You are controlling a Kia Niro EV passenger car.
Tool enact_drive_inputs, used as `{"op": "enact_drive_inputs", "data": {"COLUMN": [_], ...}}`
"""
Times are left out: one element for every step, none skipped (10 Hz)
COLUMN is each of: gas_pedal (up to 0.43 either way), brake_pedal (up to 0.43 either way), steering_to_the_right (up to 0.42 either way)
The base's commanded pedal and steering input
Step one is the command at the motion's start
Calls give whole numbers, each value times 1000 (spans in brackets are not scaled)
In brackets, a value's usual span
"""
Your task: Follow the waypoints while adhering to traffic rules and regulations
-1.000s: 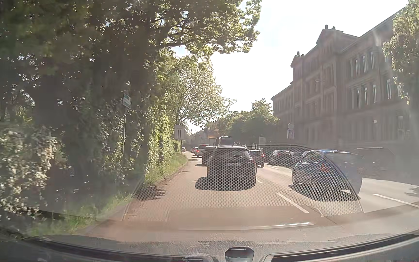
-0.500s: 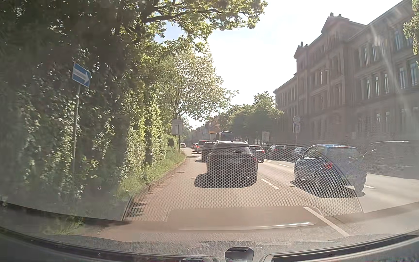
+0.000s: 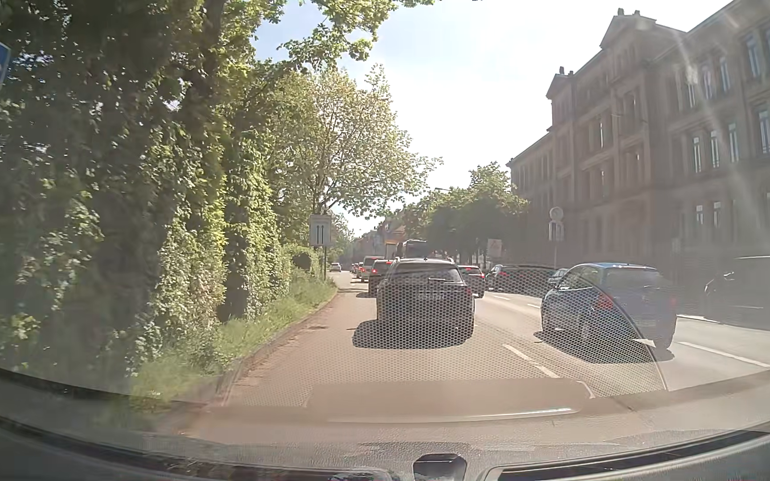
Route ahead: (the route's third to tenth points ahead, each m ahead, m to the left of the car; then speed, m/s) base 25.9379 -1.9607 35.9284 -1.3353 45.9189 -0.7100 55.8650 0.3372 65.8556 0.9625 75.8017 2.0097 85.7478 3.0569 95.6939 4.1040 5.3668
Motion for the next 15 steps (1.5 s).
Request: {"op": "enact_drive_inputs", "data": {"gas_pedal": [0,0,0,0,0,0,0,0,0,0,0,0,0,0,0], "brake_pedal": [0,0,0,6,6,12,18,18,24,24,37,43,55,61,49], "steering_to_the_right": [0,0,0,-1,-1,-1,-2,-2,-1,-2,-2,-2,-2,-2,-3]}}
